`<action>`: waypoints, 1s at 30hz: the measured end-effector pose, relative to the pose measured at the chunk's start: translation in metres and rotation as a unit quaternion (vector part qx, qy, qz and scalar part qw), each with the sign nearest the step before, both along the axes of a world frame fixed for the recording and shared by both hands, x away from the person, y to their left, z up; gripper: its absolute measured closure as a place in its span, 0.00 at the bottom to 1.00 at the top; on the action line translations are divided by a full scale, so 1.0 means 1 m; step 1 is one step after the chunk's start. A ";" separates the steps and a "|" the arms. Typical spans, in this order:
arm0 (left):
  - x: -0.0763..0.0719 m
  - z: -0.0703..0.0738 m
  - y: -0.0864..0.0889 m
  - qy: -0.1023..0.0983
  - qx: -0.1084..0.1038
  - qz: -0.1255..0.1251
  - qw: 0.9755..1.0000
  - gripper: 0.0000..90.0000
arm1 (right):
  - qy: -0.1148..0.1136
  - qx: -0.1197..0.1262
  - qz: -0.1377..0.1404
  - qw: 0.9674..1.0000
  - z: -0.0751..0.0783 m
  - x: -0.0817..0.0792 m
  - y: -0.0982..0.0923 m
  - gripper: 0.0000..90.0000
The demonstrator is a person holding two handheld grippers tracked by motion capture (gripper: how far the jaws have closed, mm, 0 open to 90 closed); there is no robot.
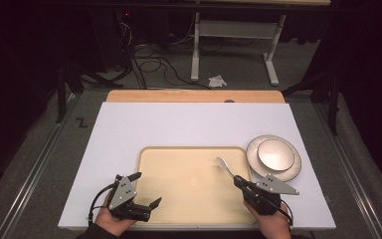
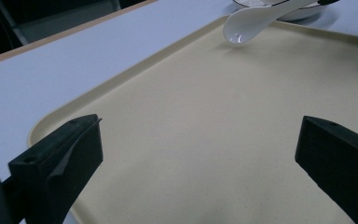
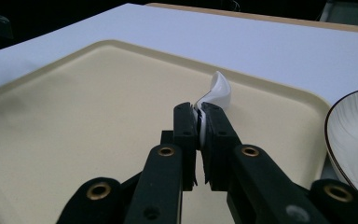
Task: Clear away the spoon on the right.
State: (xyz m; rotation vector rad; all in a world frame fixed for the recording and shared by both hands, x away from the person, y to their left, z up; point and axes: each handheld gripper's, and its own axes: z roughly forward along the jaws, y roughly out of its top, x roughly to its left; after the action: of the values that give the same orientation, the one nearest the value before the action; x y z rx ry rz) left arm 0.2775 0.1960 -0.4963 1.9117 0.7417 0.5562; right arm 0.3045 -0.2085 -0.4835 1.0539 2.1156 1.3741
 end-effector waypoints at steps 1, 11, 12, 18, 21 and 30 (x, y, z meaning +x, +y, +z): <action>0.000 0.000 0.000 0.000 0.000 0.000 1.000 0.02 | 0.001 0.000 0.000 1.000 0.000 0.000 0.000 0.96; 0.000 0.000 0.000 0.000 0.001 -0.001 1.000 0.02 | 0.008 -0.003 -0.003 1.000 -0.004 0.000 -0.002 0.96; 0.000 0.000 0.000 0.001 0.001 -0.001 1.000 0.02 | 0.009 -0.003 -0.003 1.000 -0.004 0.000 -0.002 0.96; 0.000 0.000 0.000 0.001 0.000 -0.001 1.000 0.02 | 0.013 -0.006 -0.002 1.000 -0.006 -0.002 -0.002 0.96; 0.000 0.000 0.000 0.001 0.000 -0.001 1.000 0.02 | 0.012 -0.007 0.000 1.000 -0.006 -0.001 -0.003 0.96; 0.000 0.000 0.000 0.001 0.000 0.000 1.000 0.02 | 0.011 -0.007 0.006 1.000 -0.006 -0.002 -0.003 0.79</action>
State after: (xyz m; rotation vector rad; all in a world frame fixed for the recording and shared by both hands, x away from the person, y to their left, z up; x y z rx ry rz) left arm 0.2774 0.1962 -0.4964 1.9116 0.7427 0.5538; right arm 0.3024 -0.2111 -0.4898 1.0581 2.1482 1.3573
